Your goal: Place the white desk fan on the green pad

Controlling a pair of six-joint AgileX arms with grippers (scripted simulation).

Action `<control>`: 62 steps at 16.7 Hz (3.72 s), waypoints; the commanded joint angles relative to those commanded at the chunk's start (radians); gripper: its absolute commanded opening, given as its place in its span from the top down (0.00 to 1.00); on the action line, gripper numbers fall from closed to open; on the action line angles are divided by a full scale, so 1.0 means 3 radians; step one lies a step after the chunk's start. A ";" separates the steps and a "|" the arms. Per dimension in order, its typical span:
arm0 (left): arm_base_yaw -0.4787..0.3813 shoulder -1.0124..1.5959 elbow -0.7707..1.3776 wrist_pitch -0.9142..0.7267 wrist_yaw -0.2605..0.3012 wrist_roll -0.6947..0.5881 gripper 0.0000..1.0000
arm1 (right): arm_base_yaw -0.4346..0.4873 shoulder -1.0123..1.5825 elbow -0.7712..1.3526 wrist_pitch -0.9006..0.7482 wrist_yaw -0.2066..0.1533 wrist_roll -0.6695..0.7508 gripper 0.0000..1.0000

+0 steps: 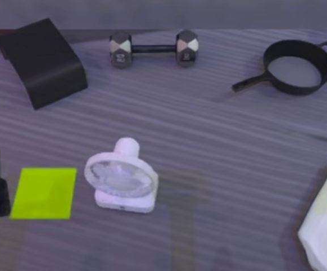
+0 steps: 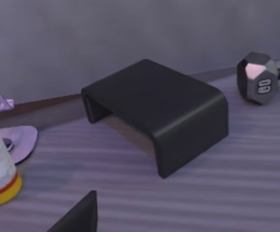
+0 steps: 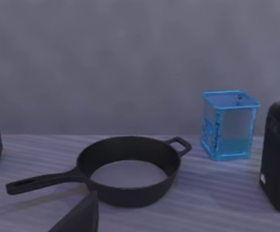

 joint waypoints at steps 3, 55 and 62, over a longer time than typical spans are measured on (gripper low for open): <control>-0.0260 0.0784 0.0687 -0.0589 -0.0003 0.0483 0.00 | 0.0000 0.0000 0.0000 0.0000 0.0000 0.0000 0.00; -0.1751 0.5538 0.4185 -0.3229 0.0000 0.3223 1.00 | 0.0000 0.0000 0.0000 0.0000 0.0000 0.0000 0.00; -0.1749 0.5508 0.4193 -0.3248 0.0006 0.3220 1.00 | 0.0000 0.0000 0.0000 0.0000 0.0000 0.0000 0.00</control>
